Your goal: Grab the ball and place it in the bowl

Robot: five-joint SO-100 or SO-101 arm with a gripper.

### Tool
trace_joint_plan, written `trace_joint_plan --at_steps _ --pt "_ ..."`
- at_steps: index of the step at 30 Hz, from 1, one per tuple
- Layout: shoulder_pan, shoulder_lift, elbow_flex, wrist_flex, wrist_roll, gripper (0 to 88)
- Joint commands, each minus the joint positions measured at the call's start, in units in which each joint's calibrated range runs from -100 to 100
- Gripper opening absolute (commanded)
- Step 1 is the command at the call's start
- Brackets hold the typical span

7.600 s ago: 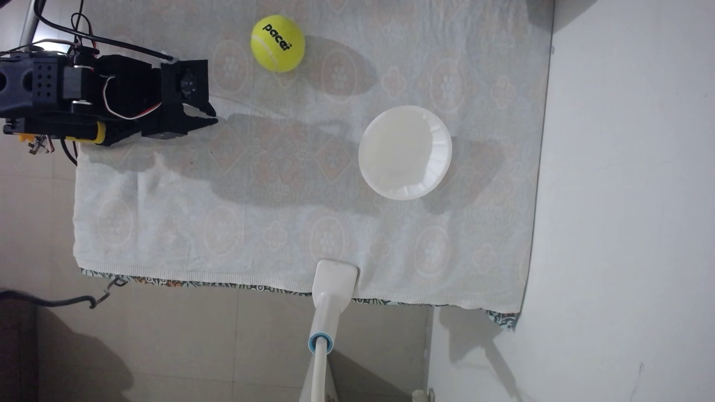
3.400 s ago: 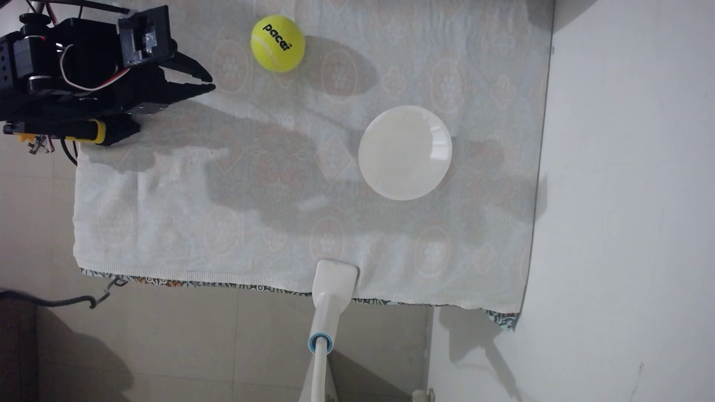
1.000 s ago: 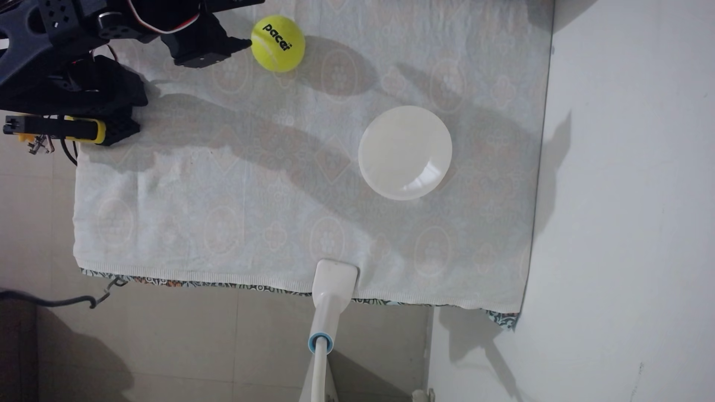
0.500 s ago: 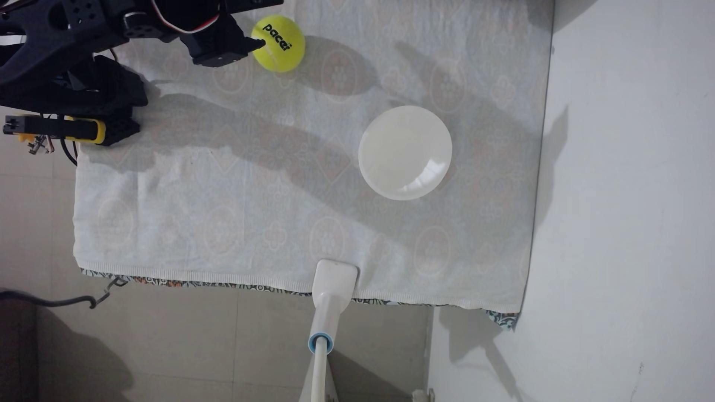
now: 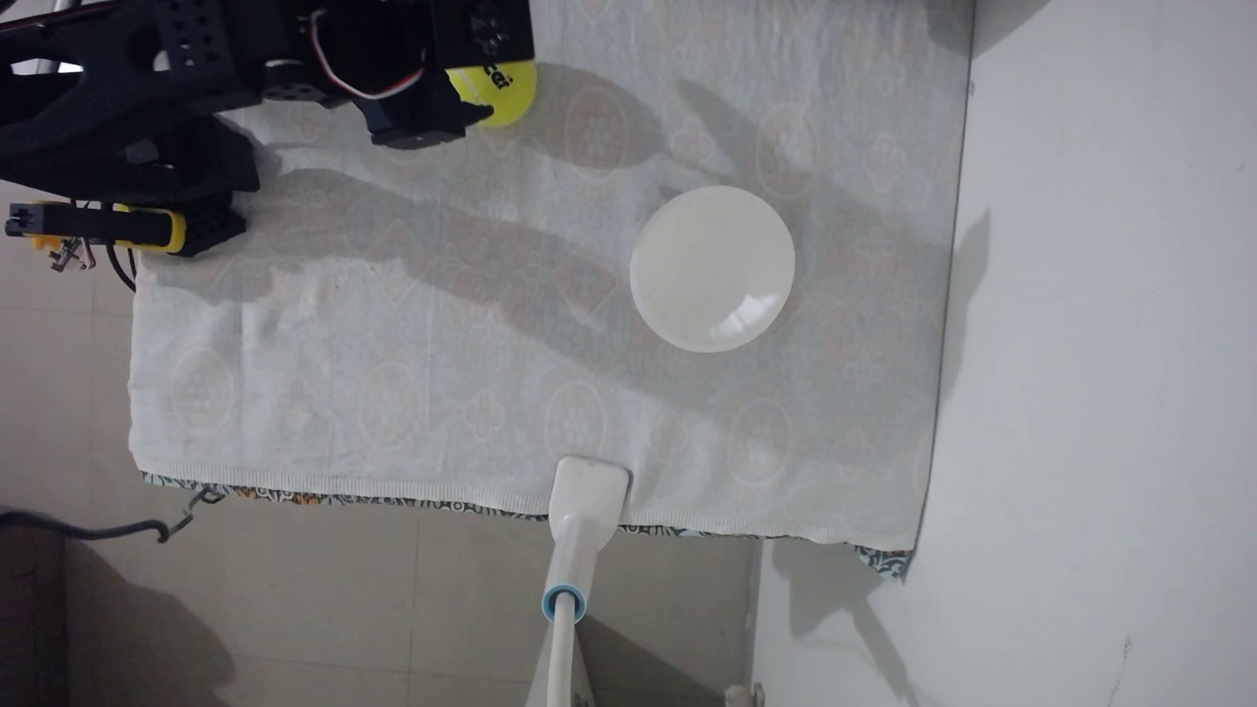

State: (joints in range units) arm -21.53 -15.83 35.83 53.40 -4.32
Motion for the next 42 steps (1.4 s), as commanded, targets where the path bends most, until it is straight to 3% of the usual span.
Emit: trace_joint_plan --at_steps 1,27,42 --pt "1.27 1.22 0.56 -3.18 0.49 44.4" --pt "2.04 6.86 6.01 -13.03 0.68 41.5" --pt "0.50 8.87 8.46 -18.29 1.56 33.6"
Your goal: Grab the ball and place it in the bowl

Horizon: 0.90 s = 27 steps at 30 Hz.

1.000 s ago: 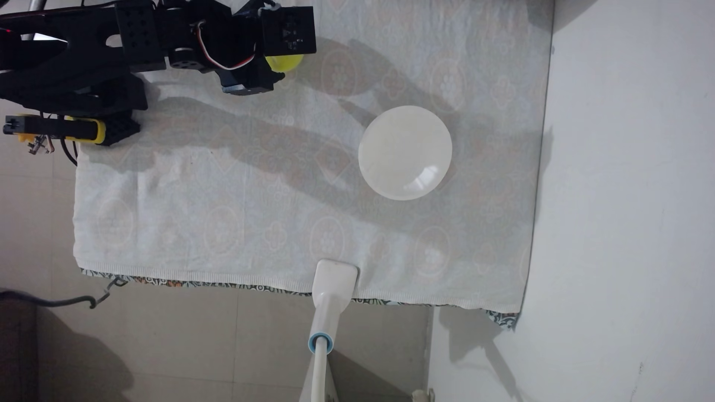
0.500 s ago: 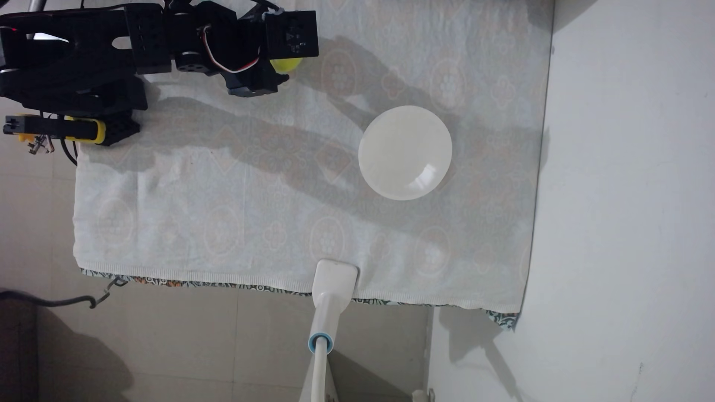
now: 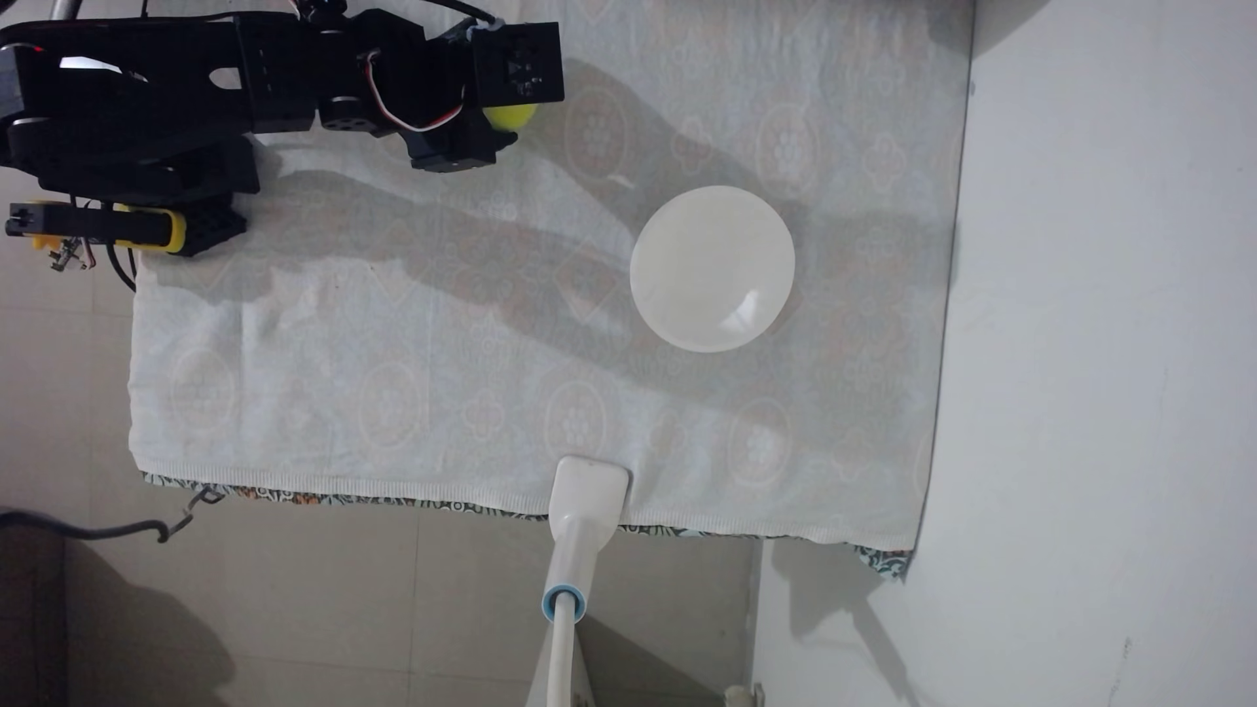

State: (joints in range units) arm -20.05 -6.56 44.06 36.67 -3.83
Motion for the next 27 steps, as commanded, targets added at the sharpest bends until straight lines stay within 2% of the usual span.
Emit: trace_joint_plan --at_steps 1,13,21,27 --pt "-1.21 -0.56 0.51 -1.56 1.22 33.4" --pt "-1.32 -3.78 2.42 -1.89 2.83 20.7" --pt "-0.22 -8.12 3.33 -0.74 4.00 18.7" --pt "1.21 -14.32 -1.85 6.74 4.40 18.5"
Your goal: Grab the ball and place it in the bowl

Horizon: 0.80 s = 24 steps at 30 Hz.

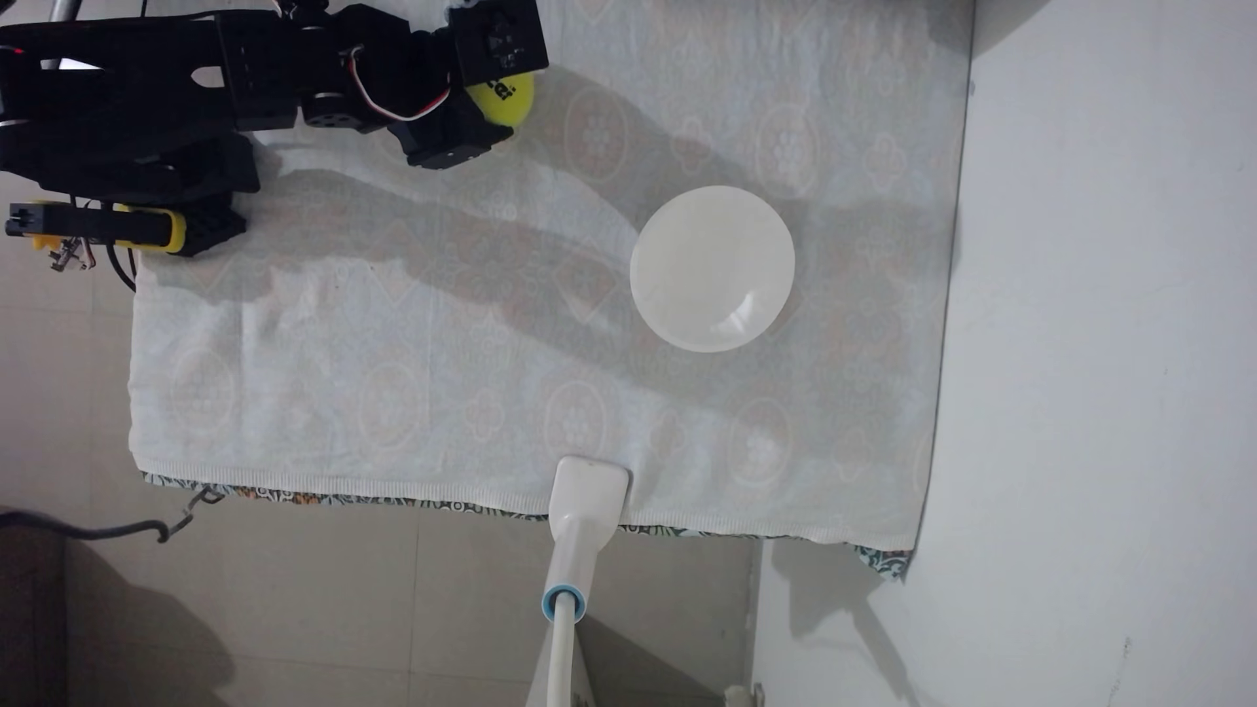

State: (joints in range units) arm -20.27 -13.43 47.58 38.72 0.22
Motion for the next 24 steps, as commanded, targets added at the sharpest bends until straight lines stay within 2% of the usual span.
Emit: trace_joint_plan --at_steps 1,9,24 --pt "1.66 -8.50 -6.10 5.67 0.44 18.4" --pt "3.87 -13.65 -13.46 10.68 1.90 18.1" --pt "12.01 -11.08 -26.82 10.77 3.32 18.2"
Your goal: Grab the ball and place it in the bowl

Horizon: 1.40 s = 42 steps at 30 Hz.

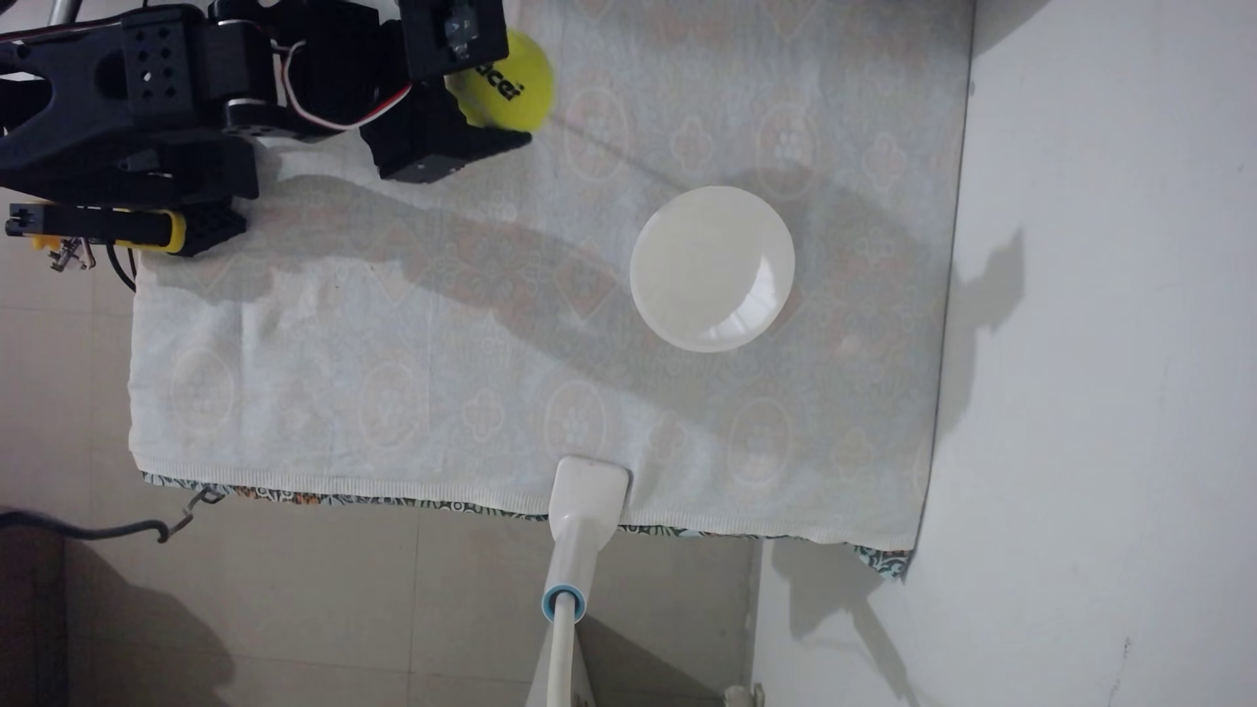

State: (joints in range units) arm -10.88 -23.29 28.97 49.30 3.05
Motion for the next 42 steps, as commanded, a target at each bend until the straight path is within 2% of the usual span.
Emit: trace_joint_plan --at_steps 1,23,42 --pt "3.39 -0.97 -9.20 0.10 0.59 18.5" --pt "14.30 15.29 -30.92 -4.74 -0.93 19.8" --pt "22.12 38.95 -53.45 -9.10 -2.69 21.3"
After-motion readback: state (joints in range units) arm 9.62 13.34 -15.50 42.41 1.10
